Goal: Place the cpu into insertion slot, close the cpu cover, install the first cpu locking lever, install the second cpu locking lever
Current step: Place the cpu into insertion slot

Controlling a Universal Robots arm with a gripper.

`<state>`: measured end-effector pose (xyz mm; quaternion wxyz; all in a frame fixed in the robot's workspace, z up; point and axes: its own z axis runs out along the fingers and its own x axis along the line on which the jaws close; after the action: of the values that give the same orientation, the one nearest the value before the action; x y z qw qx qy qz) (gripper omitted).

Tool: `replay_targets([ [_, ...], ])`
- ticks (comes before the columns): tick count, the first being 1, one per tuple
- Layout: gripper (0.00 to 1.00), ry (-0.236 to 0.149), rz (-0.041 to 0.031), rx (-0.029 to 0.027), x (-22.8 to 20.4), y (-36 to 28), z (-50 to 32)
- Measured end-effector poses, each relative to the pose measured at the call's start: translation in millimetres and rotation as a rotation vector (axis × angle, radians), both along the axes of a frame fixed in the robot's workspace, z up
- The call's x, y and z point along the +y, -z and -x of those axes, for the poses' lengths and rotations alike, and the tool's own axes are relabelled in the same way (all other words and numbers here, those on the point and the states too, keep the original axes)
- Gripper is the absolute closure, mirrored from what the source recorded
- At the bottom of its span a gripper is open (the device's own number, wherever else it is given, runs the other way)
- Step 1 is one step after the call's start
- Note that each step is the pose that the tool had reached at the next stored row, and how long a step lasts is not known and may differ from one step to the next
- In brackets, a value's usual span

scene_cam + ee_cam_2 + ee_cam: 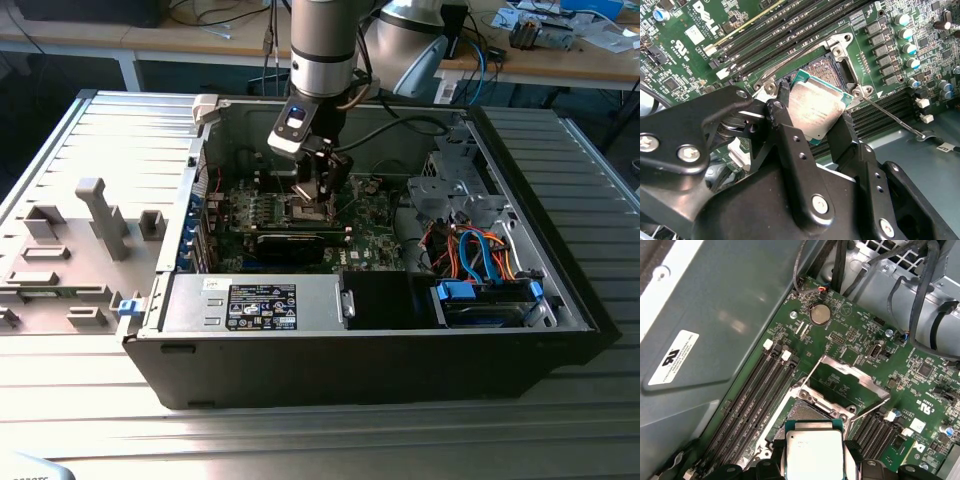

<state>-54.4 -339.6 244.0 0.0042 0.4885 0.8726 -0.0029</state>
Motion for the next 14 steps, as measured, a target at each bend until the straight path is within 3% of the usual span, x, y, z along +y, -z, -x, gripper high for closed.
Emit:
replay_targets([
  [14, 0.45, 0.024, 0.0001, 0.0, -0.2, 0.2, 0.0],
])
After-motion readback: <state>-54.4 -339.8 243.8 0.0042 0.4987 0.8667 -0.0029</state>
